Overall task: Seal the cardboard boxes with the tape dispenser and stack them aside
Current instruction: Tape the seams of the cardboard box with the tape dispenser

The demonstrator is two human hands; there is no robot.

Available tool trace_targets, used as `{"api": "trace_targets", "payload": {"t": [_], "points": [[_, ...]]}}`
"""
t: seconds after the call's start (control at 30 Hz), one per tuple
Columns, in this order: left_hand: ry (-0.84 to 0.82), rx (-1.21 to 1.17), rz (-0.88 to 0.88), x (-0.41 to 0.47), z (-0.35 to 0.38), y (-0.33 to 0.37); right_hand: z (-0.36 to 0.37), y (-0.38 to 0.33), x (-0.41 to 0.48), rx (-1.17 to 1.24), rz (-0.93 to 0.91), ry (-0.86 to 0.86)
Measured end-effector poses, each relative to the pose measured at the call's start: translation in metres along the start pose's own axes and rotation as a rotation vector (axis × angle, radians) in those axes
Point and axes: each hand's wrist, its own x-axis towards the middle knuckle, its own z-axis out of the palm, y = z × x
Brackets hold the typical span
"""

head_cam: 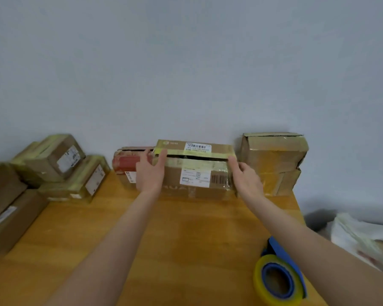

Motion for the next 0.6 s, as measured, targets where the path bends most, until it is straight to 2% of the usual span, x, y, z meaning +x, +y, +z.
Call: {"api": "trace_targets", "payload": {"t": [0.13,0.33,0.4,0.6], "points": [[-0.036,0.088,-0.047,-0.055,0.006,-0.047,-0.014,0.049,-0.034,-0.231,-0.020,-0.100],[-0.121,0.108,-0.181,-0.129,0.010,-0.116,-0.014,0.113,-0.075,-0.336,0.051,-0.264],[-0.141,0.121,-0.173,-0.142,0.012,-0.129,-0.008,0.126,-0.086,-0.350,0.067,-0.280],[-0.230,0.361,-0.114,-0.161,0.019,-0.151,0.001,0.153,-0.105,-0.486,0.107,-0.302]]}}
